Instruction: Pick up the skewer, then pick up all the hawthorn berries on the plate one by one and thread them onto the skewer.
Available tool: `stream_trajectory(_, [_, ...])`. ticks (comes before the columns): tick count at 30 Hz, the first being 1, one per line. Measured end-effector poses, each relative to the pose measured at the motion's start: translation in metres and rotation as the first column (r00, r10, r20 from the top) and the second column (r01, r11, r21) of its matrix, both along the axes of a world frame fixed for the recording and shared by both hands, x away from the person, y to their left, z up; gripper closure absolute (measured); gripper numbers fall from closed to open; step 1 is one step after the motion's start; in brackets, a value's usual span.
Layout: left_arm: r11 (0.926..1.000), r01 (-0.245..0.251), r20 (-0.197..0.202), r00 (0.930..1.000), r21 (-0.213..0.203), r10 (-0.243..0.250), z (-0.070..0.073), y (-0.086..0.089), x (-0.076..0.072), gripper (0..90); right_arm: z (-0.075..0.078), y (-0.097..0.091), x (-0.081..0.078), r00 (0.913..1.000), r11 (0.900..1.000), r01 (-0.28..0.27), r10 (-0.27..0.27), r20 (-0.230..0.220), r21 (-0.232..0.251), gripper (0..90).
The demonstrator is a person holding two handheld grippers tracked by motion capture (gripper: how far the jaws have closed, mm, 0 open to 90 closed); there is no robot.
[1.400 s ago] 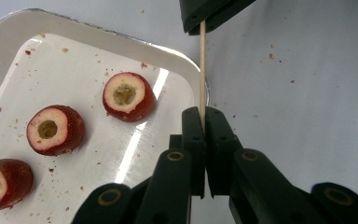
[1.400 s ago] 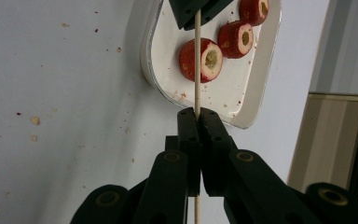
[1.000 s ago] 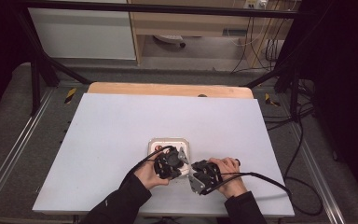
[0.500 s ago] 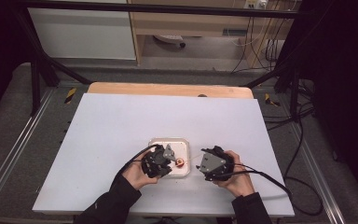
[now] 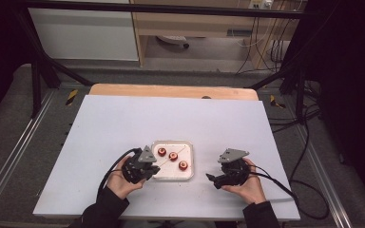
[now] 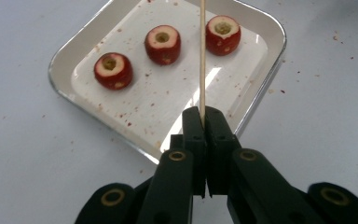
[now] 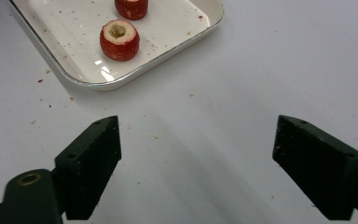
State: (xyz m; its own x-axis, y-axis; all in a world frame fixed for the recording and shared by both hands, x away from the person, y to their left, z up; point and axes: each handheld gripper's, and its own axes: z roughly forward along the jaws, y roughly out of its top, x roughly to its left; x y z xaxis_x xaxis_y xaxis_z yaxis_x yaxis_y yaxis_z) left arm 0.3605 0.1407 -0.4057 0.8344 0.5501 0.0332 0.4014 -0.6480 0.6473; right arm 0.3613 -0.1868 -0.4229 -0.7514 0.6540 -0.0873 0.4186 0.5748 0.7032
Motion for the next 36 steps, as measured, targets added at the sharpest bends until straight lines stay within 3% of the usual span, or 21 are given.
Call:
stream_trajectory(6, [0.9943,-0.070,0.025,0.9971,-0.080,0.072,-0.004,0.022,-0.005,88.2,0.004,0.003,0.004,0.9974,0.9969,0.036,-0.032,-0.065,0.069,5.9])
stream_trajectory(8, [0.9915,-0.083,0.027,0.9959,-0.101,0.086,-0.005,0.028,-0.007,88.2,0.007,0.006,0.006,0.9963,0.9973,0.039,-0.034,-0.079,0.062,4.5])
stream_trajectory(16, [0.9861,-0.105,0.043,0.9929,-0.129,0.111,-0.012,0.040,-0.012,88.2,0.020,0.026,0.015,0.9891,0.9986,0.040,-0.034,-0.143,0.034,4.0])
stream_trajectory(21, [0.9824,-0.121,0.040,0.9910,-0.142,0.128,-0.015,0.045,-0.012,88.2,0.022,0.039,0.023,0.9875,0.9990,0.035,-0.031,-0.155,0.025,4.0])
stream_trajectory(31, [0.9826,-0.122,0.027,0.9915,-0.140,0.127,-0.020,0.048,-0.012,88.2,0.027,0.061,0.033,0.9838,0.9999,0.015,-0.013,-0.179,0.007,5.3])
stream_trajectory(36, [0.9827,-0.122,0.029,0.9914,-0.139,0.127,-0.021,0.048,-0.012,88.1,0.028,0.073,0.040,0.9792,0.9994,-0.009,0.002,-0.203,-0.033,7.5])
